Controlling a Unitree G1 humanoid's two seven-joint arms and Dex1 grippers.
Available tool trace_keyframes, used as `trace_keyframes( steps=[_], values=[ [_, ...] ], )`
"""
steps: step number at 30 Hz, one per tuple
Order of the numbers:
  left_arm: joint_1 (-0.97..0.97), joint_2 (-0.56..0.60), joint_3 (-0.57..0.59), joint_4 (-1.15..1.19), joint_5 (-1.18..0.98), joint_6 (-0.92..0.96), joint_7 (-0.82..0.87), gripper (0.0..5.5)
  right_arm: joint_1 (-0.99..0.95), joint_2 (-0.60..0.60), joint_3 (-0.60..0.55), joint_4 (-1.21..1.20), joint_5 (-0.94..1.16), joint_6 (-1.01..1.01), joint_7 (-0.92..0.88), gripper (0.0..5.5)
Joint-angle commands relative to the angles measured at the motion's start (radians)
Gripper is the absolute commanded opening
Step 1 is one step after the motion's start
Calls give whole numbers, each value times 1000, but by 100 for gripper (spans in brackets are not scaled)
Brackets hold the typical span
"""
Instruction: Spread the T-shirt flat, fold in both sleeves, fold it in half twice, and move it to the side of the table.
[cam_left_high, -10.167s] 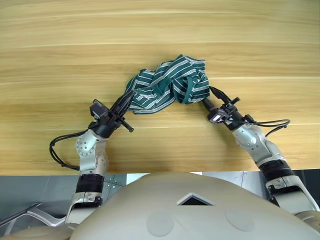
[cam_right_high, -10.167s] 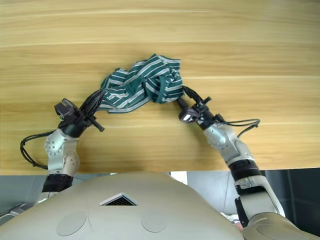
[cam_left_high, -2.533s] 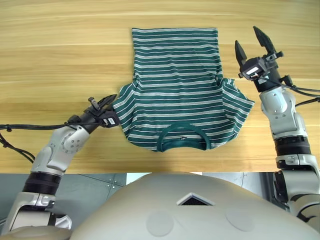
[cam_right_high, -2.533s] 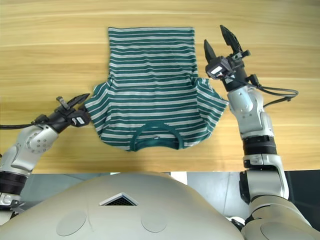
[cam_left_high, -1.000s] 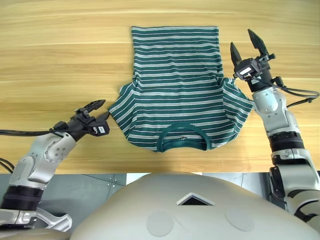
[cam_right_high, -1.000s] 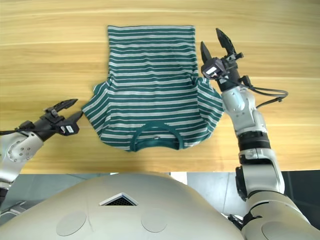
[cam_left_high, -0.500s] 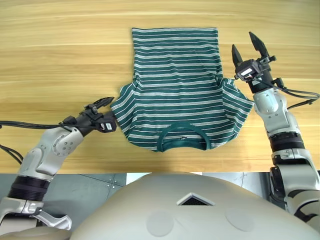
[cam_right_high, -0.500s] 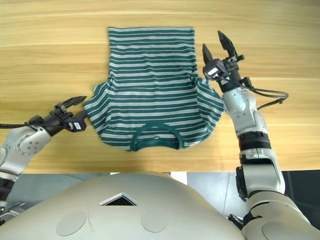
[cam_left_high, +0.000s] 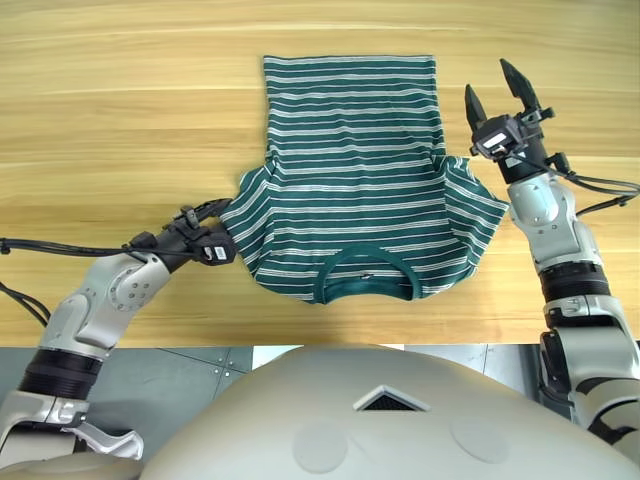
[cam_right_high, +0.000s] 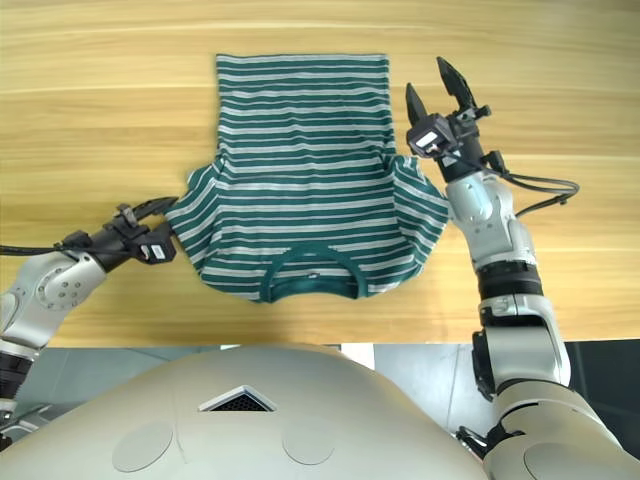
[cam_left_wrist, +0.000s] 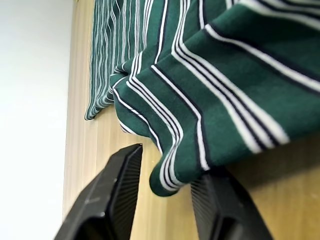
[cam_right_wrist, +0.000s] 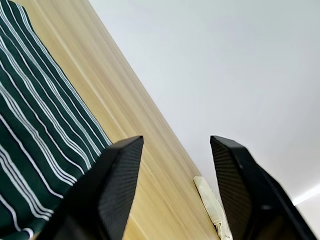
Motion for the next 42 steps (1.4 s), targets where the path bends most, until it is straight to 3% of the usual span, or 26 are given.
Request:
trace_keyframes(
  steps=[1, 12, 30, 42],
  values=[
    [28, -12, -66, 71, 52, 33, -48, 104, -7, -17, -13, -2, 8, -7, -2, 246],
    [28, -16, -74, 93, 41, 13, -26, 2, -5, -15, -16, -7, 8, -6, -3, 246],
    [-85, -201, -63, 60, -52, -171, 131, 2, 28, -17, -33, -8, 17, -16, -3, 246],
    [-159, -251, -158, 156, -41, -215, 69, 2, 11, -1, -19, 15, 8, -19, -8, 246]
  ],
)
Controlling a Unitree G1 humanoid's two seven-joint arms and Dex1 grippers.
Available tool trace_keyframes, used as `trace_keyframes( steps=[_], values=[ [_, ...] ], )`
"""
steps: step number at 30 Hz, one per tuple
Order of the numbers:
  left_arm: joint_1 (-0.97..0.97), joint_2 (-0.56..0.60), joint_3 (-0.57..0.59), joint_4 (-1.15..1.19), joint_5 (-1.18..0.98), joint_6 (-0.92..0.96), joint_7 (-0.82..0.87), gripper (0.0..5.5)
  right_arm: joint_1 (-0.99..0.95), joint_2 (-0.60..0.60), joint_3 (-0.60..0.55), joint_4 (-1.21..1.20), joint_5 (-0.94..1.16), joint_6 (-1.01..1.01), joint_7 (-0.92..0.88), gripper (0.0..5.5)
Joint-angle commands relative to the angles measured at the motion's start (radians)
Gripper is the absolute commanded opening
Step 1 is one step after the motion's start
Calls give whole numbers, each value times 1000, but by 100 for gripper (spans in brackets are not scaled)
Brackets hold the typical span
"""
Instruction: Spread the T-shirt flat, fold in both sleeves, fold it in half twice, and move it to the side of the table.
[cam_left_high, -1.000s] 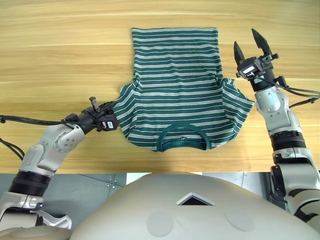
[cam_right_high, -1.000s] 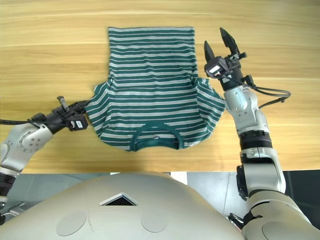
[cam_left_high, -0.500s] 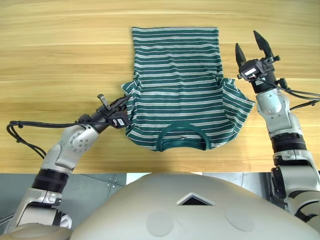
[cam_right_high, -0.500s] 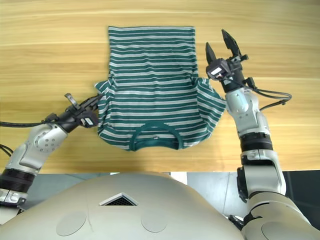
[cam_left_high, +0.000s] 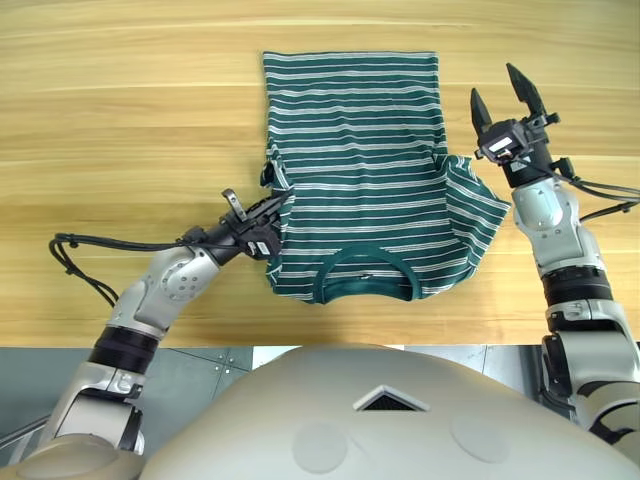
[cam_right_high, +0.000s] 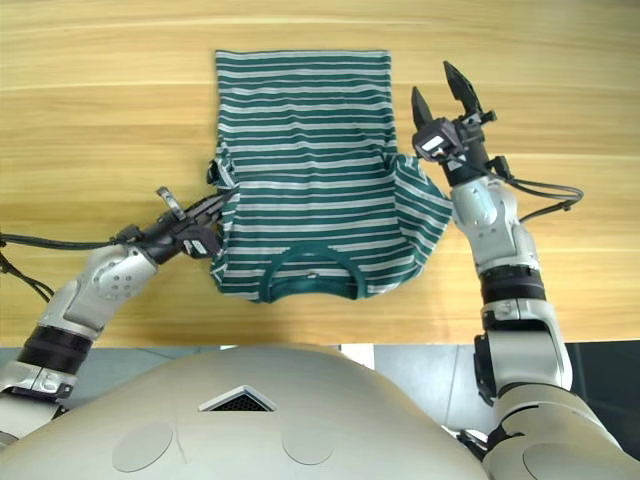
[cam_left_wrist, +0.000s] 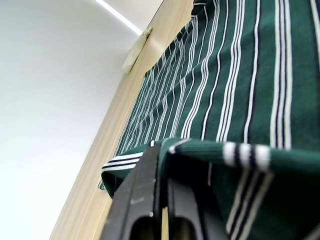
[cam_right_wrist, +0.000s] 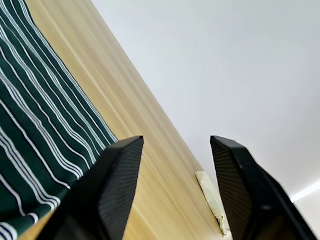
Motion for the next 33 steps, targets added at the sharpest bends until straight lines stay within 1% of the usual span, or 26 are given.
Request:
trace_keyframes(
  steps=[1, 4, 5, 7, 9, 12, 13, 17, 21, 22, 25, 27, 28, 30, 31, 33],
  values=[
    [-19, -16, -56, 68, 15, 3, -49, 2, -14, 5, 3, 14, 2, -3, -8, 246],
    [-16, -21, -86, 99, -10, -7, -81, 2, -17, 7, 4, 17, 1, -5, -8, 246],
    [-14, -21, -90, 106, -20, -7, -89, 31, -16, 7, 5, 16, 1, -5, -8, 246],
    [-13, -21, -92, 123, -39, -5, -98, 51, -14, 6, 4, 13, 1, -6, -6, 246],
    [-14, -22, -95, 136, -61, -6, -106, 92, -14, 3, 2, 11, 2, -7, -6, 246],
    [-11, -23, -98, 144, -79, -9, -117, 137, -14, -1, 0, 7, 3, -7, -3, 246],
    [-10, -23, -99, 144, -84, -10, -119, 162, -14, -2, -1, 5, 4, -6, -1, 246],
    [5, -20, -93, 135, -97, -15, -121, 224, -11, -8, -1, -6, 1, -5, 3, 246],
    [23, -11, -105, 146, -55, -10, -119, 289, 55, -70, -26, -108, -5, -16, 29, 246],
    [27, -3, -98, 141, -46, -8, -112, 302, 95, -107, -56, -168, -3, -18, 36, 246],
    [13, 15, -29, 77, -41, -38, -51, 302, 304, -238, -215, -380, -13, -1, 76, 246],
    [-11, -8, 20, 22, -48, -57, 3, 302, 455, -276, -306, -470, -35, 28, 104, 246],
    [-18, -17, 36, -2, -58, -69, 16, 302, 529, -282, -331, -504, -50, 43, 120, 246],
    [-34, -30, 56, -61, -99, -99, 21, 302, 709, -269, -323, -571, -128, 91, 164, 246],
    [-39, -32, 59, -90, -132, -111, 12, 302, 793, -253, -301, -601, -159, 112, 192, 246],
    [-36, -30, 56, -130, -191, -126, -17, 302, 885, -225, -249, -637, -175, 133, 237, 246]
  ],
)
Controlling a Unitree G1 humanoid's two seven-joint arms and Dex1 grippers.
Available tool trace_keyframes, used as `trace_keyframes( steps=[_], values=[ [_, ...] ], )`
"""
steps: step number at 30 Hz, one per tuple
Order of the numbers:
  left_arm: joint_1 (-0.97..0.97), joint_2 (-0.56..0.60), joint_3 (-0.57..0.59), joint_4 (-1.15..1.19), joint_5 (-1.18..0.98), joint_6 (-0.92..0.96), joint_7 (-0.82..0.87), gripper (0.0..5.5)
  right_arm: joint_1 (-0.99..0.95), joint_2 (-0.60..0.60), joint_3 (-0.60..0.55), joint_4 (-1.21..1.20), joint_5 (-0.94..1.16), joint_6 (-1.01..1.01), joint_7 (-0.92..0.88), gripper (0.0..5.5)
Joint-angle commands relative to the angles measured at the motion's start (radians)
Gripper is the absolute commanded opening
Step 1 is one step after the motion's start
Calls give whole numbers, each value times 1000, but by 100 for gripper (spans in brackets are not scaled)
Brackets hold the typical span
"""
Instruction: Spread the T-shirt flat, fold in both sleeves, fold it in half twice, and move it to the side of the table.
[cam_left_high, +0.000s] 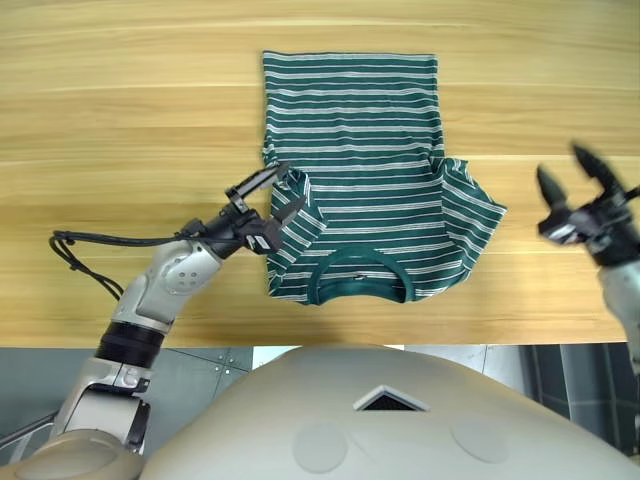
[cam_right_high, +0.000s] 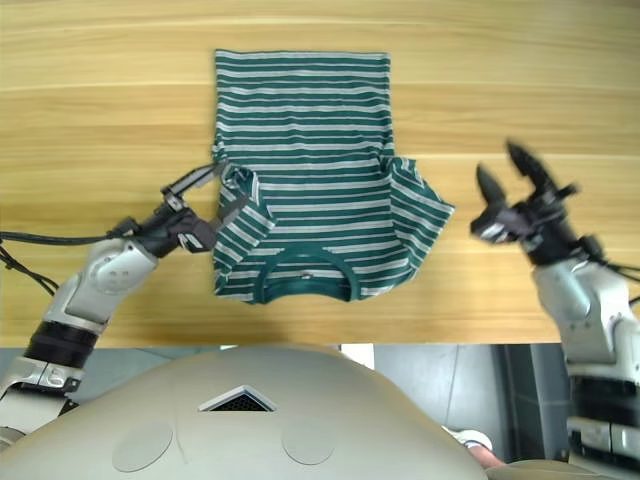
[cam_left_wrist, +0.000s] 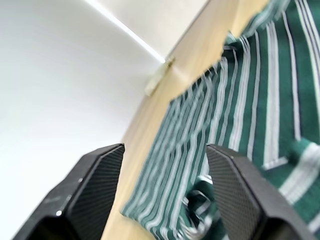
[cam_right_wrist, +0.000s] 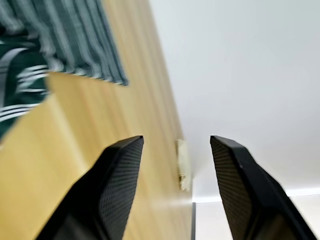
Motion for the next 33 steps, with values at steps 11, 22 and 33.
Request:
trace_keyframes(
  steps=[11, 22, 33],
  values=[
    [21, -17, 65, -64, -110, -31, -54, 302, -48, 33, 244, 64, -78, 91, 122, 246],
    [46, -59, 84, -14, -70, -46, -27, 302, -186, -9, 311, 231, -76, 62, 66, 246],
    [47, -80, 81, 5, -63, -55, -31, 307, -195, -26, 358, 246, -54, 40, 60, 86]
  ],
)
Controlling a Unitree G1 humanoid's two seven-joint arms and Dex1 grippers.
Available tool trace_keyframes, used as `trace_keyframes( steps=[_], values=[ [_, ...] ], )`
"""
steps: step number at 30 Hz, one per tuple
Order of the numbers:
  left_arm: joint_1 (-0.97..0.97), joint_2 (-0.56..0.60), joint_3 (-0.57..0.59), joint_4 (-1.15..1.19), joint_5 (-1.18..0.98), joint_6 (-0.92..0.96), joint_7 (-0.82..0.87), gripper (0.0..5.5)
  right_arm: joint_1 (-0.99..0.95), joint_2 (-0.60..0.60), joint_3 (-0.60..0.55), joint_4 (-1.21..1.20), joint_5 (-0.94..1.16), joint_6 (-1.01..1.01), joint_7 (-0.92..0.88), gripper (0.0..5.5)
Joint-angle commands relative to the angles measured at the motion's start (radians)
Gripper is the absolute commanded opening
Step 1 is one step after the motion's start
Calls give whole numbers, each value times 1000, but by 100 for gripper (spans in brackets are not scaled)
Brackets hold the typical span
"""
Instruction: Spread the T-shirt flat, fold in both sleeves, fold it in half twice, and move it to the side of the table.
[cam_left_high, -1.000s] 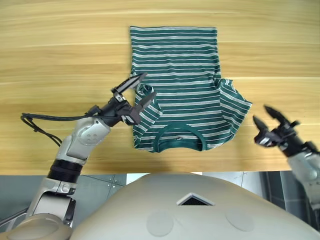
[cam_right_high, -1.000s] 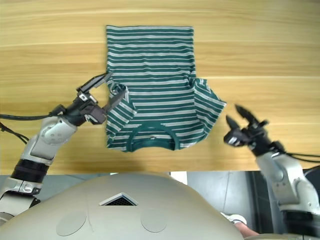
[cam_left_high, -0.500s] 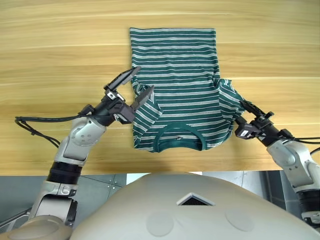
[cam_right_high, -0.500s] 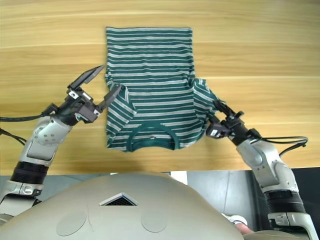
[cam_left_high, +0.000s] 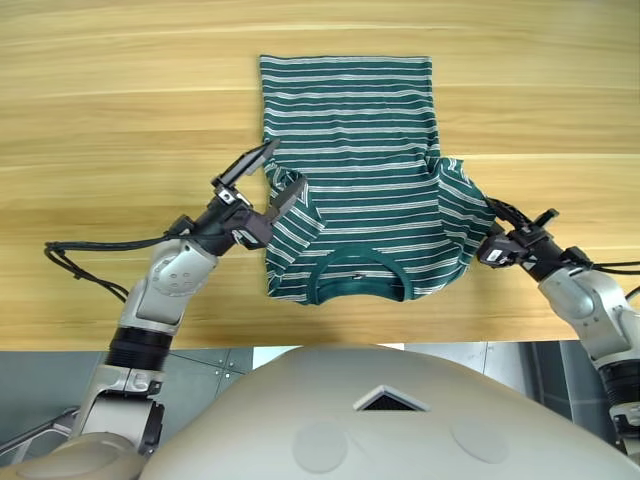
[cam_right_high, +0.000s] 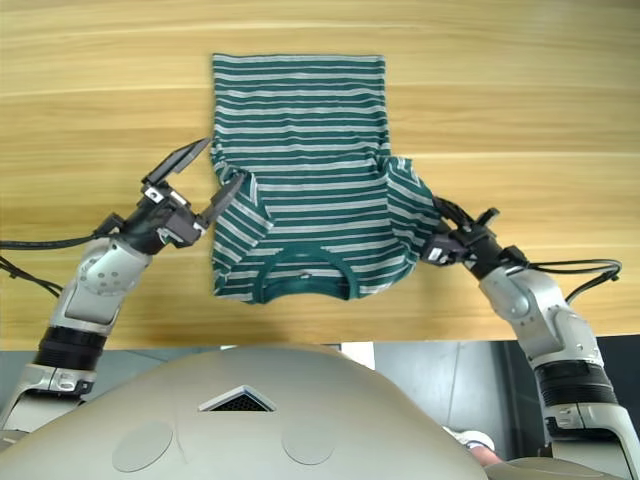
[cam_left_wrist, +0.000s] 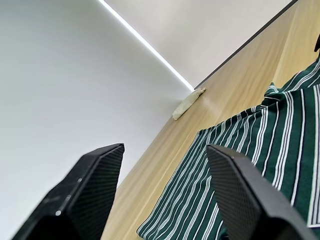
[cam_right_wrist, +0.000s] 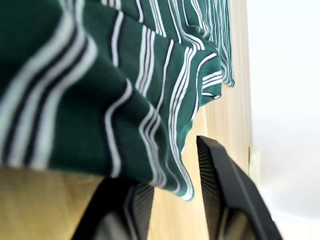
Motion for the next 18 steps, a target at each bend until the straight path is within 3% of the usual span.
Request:
trace_keyframes(
  steps=[1, 7, 18],
  values=[
    [6, -2, 3, 10, 14, -7, 6, 307, 28, -8, 47, 39, -23, 4, 37, 77],
    [14, -9, 8, 20, 19, -16, 13, 307, -6, -11, 45, 78, -23, 3, 10, 3],
    [5, -9, 6, 39, 14, -23, 18, 307, -42, 5, 43, 17, 25, -51, -19, 1]
  ],
)
